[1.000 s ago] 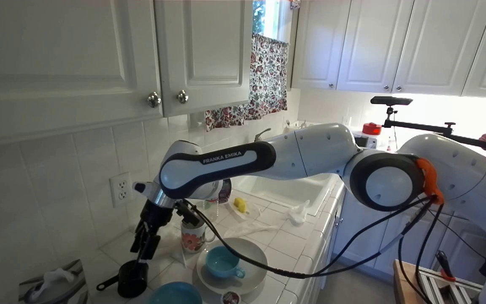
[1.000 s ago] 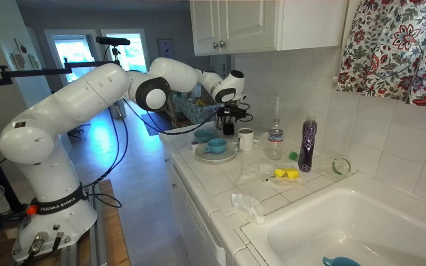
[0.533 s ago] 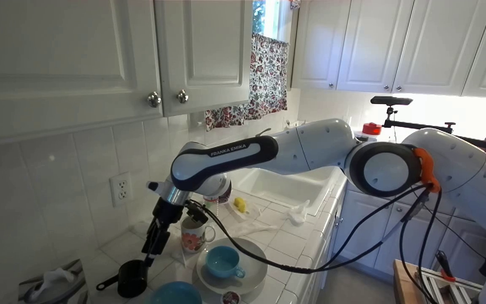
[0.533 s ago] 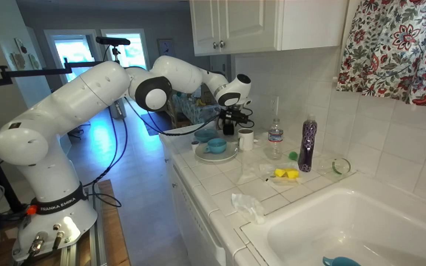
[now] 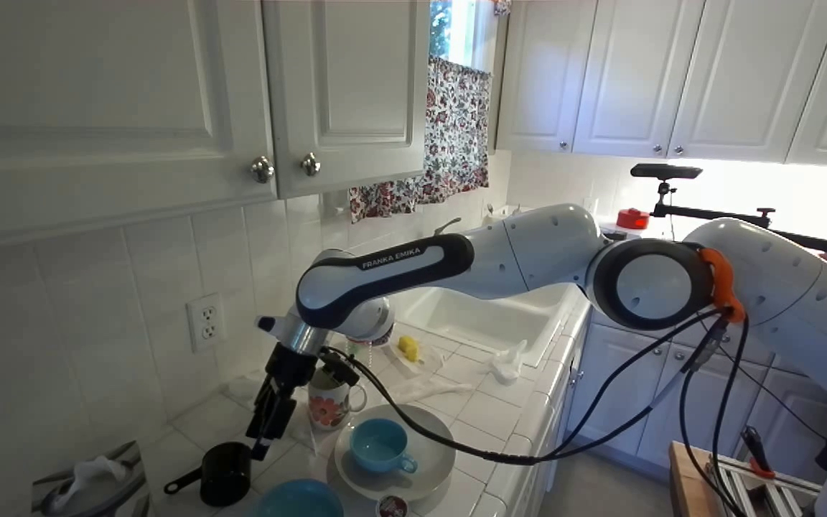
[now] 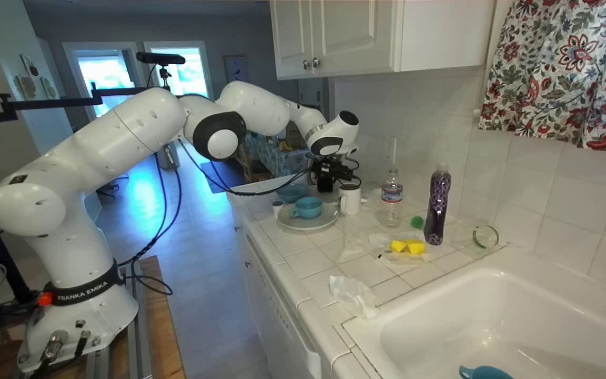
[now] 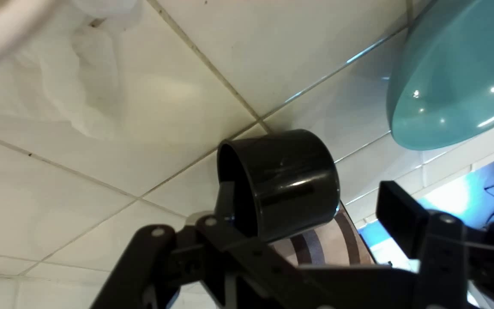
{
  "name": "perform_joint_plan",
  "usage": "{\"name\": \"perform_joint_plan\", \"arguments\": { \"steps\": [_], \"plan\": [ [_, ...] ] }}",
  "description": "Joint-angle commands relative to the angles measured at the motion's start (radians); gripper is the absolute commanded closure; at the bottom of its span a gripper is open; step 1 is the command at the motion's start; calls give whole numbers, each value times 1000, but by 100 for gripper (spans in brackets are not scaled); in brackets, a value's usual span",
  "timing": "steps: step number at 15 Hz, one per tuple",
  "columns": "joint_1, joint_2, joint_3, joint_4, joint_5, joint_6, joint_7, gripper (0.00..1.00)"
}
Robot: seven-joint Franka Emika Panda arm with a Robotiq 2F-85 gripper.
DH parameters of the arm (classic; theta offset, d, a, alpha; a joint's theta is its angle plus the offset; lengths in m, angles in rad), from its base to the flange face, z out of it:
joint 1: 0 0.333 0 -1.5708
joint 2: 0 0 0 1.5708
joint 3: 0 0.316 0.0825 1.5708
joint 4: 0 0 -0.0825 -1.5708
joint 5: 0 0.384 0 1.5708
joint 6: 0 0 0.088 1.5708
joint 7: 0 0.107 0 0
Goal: Put the small black pot in an upright position
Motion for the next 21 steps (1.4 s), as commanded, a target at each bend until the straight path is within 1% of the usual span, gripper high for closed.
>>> {"name": "perform_joint_plan", "arguments": {
  "steps": [1,2,3,4,6,8,9,10,11,13,15,17,20,21],
  "plan": [
    [-21,10,28,-7,22,-5,-78,18],
    [-23,14,30,-5,21,-7,-96,17],
    [-25,19,33,-1,21,-7,-118,20],
    [-25,23,35,1,19,-9,-140,20],
    [-24,31,36,6,14,-17,-187,14],
    [-22,37,35,10,11,-20,-232,11],
    [-23,41,37,13,12,-23,-257,12],
    [-22,46,37,17,11,-23,-282,20],
    [-22,50,39,19,11,-25,-305,25],
    [-21,56,39,23,11,-25,-350,47],
    [-20,59,36,24,11,-25,-380,63],
    [-18,61,34,25,12,-25,-403,75],
    [-12,60,27,24,8,-23,-420,97],
    [-10,57,23,22,6,-18,-420,98]
  ]
}}
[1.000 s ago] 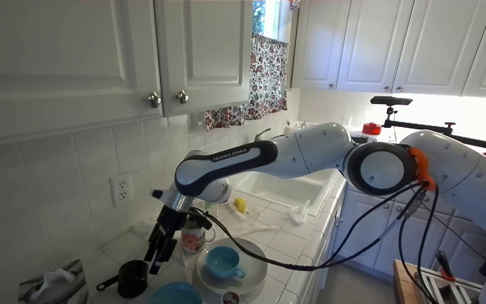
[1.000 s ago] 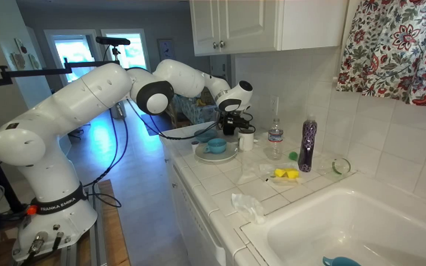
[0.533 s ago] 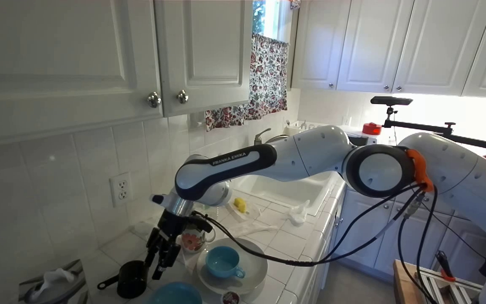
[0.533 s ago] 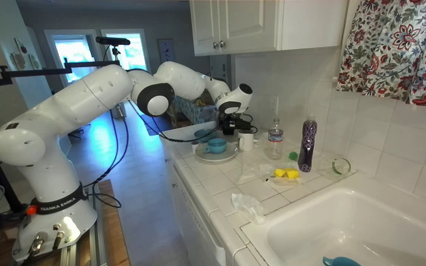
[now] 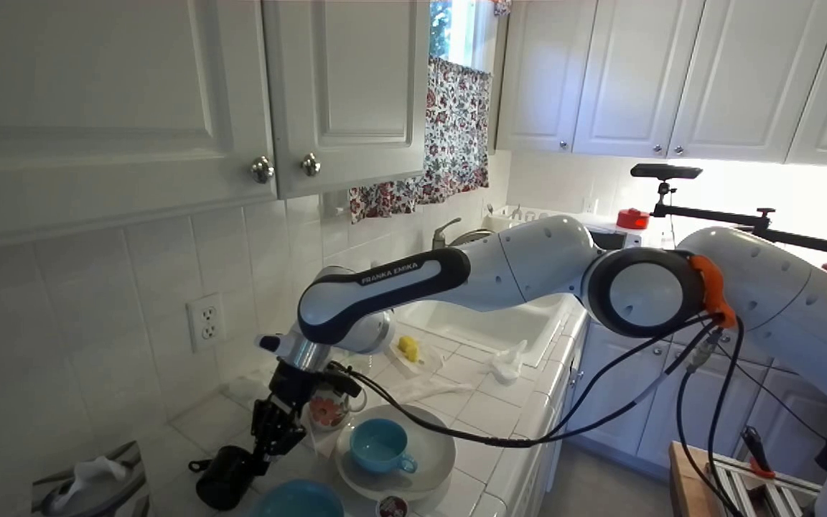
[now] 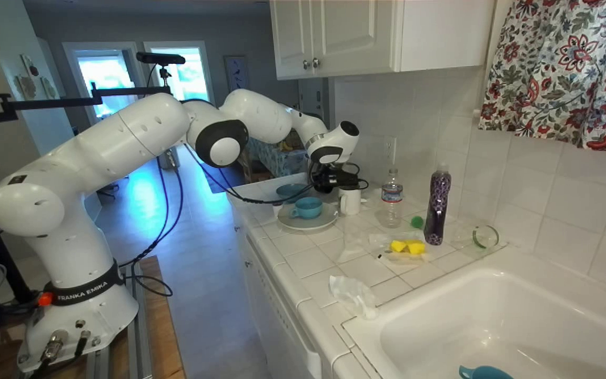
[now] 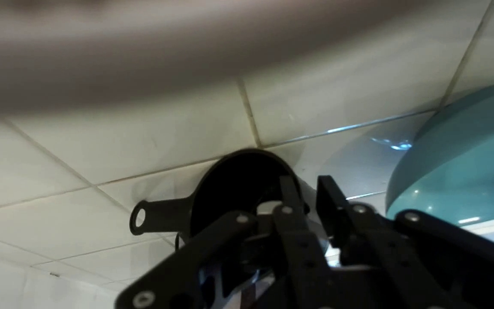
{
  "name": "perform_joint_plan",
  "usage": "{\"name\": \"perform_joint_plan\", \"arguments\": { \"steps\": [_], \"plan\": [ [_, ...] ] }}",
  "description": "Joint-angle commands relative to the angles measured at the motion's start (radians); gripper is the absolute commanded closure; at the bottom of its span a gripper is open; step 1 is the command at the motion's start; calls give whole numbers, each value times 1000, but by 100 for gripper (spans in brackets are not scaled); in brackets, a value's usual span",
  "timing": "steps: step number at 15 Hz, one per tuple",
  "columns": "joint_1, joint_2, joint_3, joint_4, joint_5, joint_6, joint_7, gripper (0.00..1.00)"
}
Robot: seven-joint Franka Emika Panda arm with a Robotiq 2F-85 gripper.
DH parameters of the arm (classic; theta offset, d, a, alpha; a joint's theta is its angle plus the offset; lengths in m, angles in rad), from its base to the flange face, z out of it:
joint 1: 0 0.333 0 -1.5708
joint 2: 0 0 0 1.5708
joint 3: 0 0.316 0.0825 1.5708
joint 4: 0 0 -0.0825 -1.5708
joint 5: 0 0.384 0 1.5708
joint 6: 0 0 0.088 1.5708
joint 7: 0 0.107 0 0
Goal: Put the small black pot in an upright position
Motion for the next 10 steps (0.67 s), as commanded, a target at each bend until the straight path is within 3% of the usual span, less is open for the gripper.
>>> {"name": "perform_joint_plan", "arguments": {
  "steps": [1,10],
  "plan": [
    [6,7,-5,17,0,-10,-31,100],
    [84,-61,-110,-31,-124,72,-13,99]
  ]
}}
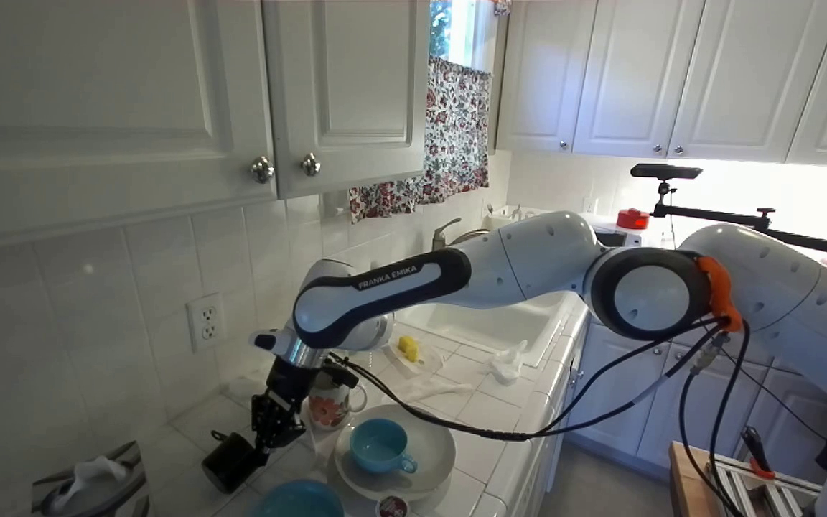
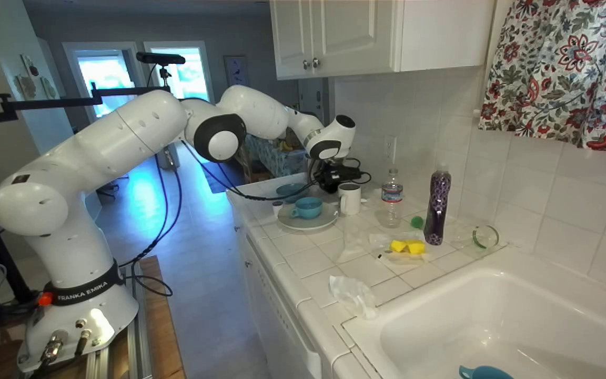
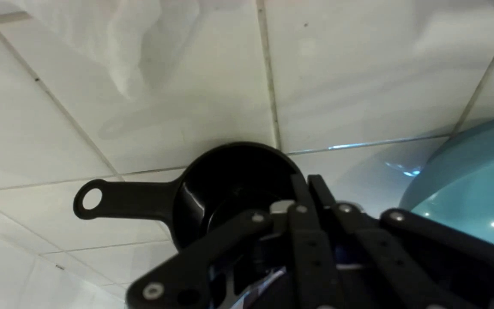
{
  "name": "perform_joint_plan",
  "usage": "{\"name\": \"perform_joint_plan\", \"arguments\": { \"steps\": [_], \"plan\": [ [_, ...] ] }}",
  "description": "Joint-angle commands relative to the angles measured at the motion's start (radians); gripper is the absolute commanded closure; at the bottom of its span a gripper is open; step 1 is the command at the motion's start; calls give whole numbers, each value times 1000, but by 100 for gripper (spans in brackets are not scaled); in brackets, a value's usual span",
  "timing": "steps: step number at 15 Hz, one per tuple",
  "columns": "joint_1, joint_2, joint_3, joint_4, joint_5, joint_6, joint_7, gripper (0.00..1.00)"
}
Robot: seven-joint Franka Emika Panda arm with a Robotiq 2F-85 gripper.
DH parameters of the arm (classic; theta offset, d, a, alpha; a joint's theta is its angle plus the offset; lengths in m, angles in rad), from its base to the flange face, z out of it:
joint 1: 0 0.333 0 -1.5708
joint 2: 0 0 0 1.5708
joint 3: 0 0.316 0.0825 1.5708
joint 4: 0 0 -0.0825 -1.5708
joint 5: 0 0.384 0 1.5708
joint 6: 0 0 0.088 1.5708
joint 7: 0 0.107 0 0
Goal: Put the small black pot in an upright position
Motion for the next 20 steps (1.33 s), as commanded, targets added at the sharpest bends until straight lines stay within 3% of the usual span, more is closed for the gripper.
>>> {"name": "perform_joint_plan", "arguments": {
  "steps": [1,5,15,20],
  "plan": [
    [52,-42,-63,-37,-82,66,10,99],
    [113,-64,-131,-50,-191,128,31,99],
    [263,-128,-342,-83,-572,101,124,99],
    [312,-134,-406,-100,-730,48,150,99]
  ]
}}
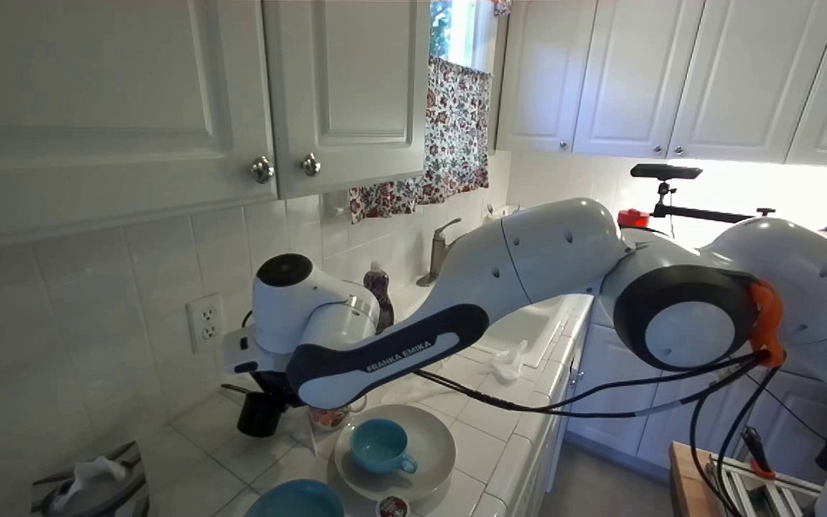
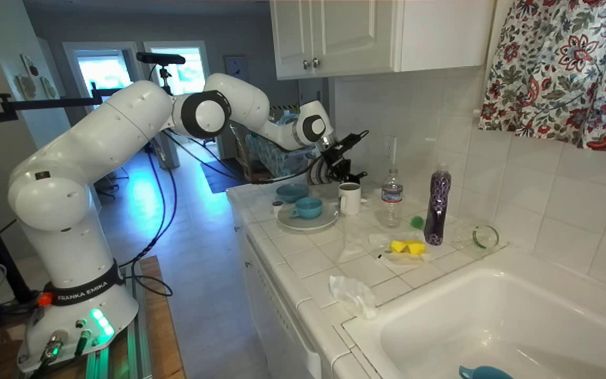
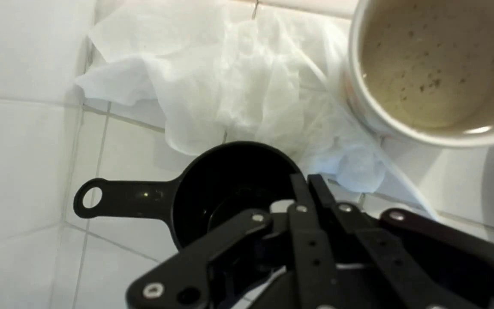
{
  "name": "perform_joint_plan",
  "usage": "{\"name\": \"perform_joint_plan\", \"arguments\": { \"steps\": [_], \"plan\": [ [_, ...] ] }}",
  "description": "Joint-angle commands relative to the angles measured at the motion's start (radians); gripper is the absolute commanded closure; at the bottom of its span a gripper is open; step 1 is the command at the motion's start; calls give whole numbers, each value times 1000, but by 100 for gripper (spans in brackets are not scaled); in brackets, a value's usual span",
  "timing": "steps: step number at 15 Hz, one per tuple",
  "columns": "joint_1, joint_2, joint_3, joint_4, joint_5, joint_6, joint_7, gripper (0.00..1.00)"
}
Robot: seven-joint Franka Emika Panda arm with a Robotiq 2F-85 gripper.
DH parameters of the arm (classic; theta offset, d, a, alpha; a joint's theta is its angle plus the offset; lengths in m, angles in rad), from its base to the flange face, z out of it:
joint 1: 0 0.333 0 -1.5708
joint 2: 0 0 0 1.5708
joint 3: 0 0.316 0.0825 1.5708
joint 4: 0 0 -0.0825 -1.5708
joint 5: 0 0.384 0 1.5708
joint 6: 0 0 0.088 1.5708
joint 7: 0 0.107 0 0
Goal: Put the small black pot in an upright position
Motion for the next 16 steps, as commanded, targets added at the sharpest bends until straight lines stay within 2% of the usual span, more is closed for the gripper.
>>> {"name": "perform_joint_plan", "arguments": {
  "steps": [1,11,16],
  "plan": [
    [36,-37,-34,-57,-108,-31,35,99],
    [129,36,-57,9,-279,-104,24,99],
    [147,66,-55,30,-359,-148,30,99]
  ]
}}
